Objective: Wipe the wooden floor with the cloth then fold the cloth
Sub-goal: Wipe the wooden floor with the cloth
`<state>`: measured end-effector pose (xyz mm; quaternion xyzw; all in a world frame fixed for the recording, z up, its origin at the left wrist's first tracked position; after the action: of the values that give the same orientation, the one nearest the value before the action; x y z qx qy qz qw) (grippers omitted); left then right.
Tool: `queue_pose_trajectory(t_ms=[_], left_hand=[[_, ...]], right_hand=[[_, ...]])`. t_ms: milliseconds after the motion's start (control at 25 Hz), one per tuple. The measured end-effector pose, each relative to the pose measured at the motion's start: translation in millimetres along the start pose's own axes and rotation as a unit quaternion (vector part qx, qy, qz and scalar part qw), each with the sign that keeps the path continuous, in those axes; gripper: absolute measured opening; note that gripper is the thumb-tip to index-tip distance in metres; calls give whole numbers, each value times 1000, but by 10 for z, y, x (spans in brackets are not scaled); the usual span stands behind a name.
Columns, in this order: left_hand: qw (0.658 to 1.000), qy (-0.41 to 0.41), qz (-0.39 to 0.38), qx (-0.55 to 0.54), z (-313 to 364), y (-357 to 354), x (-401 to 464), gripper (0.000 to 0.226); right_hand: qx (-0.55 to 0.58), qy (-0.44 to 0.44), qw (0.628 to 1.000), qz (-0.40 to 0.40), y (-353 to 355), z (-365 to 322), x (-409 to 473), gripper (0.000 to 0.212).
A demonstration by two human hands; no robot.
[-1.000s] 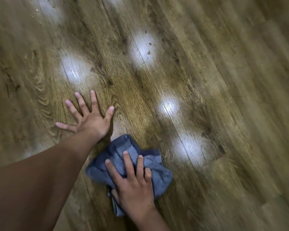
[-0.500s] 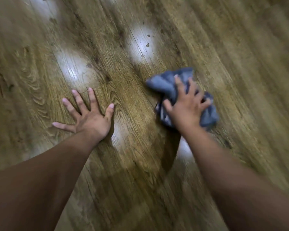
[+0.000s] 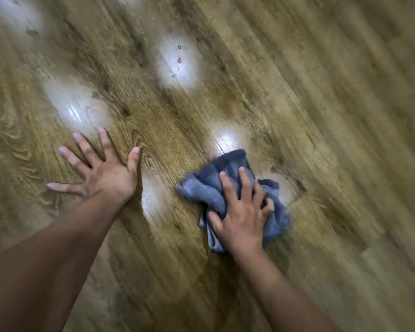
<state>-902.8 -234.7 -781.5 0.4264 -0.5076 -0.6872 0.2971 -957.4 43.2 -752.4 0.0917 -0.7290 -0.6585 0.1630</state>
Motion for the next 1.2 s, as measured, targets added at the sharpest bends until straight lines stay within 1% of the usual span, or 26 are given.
queue_pose_trajectory(t_ms=[80,120,160,200,240,320,360,400,440,520,560,640,800,960,1040,1200], left_hand=[[1000,2,20,-7,2,47,-34,91],[999,-9,46,-7,19,76,-58,88],[996,-42,83,-11,78,99,-107,82],[987,-99,120,-36,230,97,-207,74],[972,-168,141,-79,463,76,-348,66],[933,-289,140,-160,1046,-20,-703,53],[919,-326,133,-180,1351,-92,-843,50],[911,-346,133,-182,1635,-147,-903,51],[913,-346,139,-168,1856,-180,-879,54],[929,-318,151,-112,2106,-275,-691,63],[935,-308,159,-79,2130,-341,-579,66],[935,-305,178,-33,2123,-451,-458,68],[925,-315,206,-46,2128,-453,-521,64],[927,-315,201,-35,2139,-438,-499,63],[928,-316,196,-27,2144,-435,-493,64],[942,-301,148,-7,2180,-344,-524,66]], right_hand=[[4,49,999,-15,33,71,-305,84],[6,73,997,-19,46,142,-375,84],[8,84,996,-19,61,246,-405,84],[8,79,997,-16,82,395,-417,84],[7,63,998,-10,103,551,-406,83],[5,25,1000,-8,110,871,-341,83],[1,10,1000,-9,112,1036,-280,84],[-7,0,1000,-4,116,1191,-195,84],[-17,-7,1000,6,117,1325,-88,85],[-23,-20,999,28,96,1544,151,85],[-18,-25,999,36,77,1603,280,85],[-17,-33,998,57,29,1660,569,84],[-14,-82,994,67,-47,1642,1241,82],[-15,-124,987,99,-131,1575,1976,79],[-11,-133,985,114,-170,1568,2134,77],[11,-128,985,119,-137,1585,2113,76]])
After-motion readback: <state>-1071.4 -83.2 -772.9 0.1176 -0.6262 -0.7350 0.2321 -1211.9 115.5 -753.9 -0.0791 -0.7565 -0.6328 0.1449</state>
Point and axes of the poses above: each hand's wrist, its own x-axis towards the middle knuckle, its own y-axis out of the back of the hand, z = x × y, the point moved 5 cm from there along x, towards the middle knuckle, and after that the axes turned 14 degrees about z, right-handed, at the moved point
